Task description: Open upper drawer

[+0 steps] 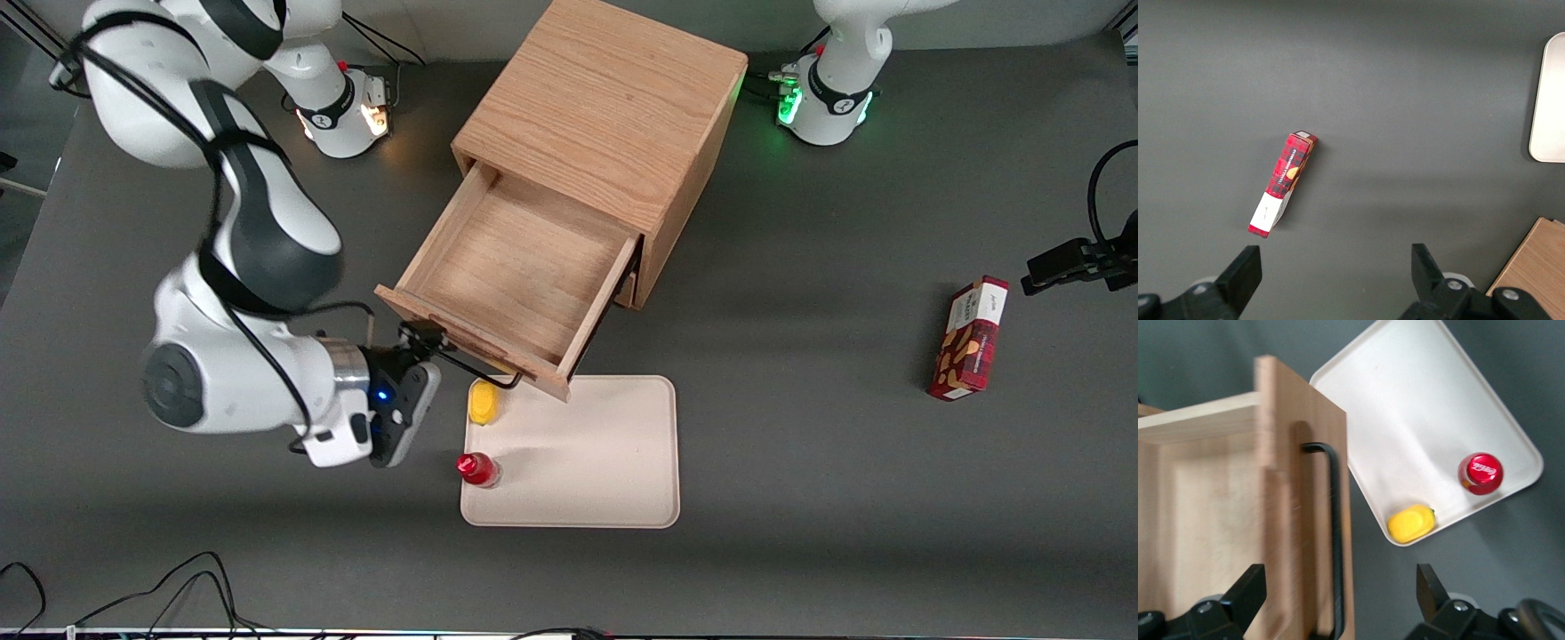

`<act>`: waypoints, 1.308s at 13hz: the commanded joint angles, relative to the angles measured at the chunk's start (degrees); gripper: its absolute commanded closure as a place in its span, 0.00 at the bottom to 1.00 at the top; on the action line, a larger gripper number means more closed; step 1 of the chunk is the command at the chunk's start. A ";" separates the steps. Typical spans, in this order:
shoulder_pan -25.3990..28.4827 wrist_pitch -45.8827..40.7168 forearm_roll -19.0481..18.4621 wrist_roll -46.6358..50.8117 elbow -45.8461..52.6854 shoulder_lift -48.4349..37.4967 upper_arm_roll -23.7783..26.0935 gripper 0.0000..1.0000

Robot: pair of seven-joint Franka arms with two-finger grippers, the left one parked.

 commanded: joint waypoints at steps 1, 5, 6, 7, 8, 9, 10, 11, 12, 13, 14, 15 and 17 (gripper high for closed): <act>-0.34 -2.06 -1.58 1.10 -2.55 -8.97 -1.89 0.00; -1.04 -6.62 -5.71 13.30 -9.65 -22.40 -3.39 0.00; -1.31 -6.98 -5.89 15.15 -12.12 -26.44 -3.57 0.00; -2.09 -8.55 -5.71 18.04 -14.23 -30.14 -3.75 0.00; -2.80 -14.14 -5.71 20.68 -16.25 -33.92 -4.19 0.00; -2.89 -17.93 -5.71 23.58 -18.62 -37.87 -5.32 0.00; -2.80 -19.97 -4.93 27.53 -22.30 -42.52 -7.33 0.00; -2.89 -21.82 -4.83 29.22 -27.90 -47.53 -8.92 0.00; -2.80 -22.45 -4.83 29.41 -34.83 -52.88 -10.76 0.00; -2.89 -21.24 -4.83 30.80 -42.73 -58.77 -12.17 0.00; -2.89 -18.35 -4.83 33.86 -49.60 -63.26 -13.49 0.00; -2.98 -15.89 -4.83 35.72 -54.28 -66.36 -14.99 0.00; -3.07 -13.59 -4.40 36.09 -58.61 -68.92 -15.88 0.00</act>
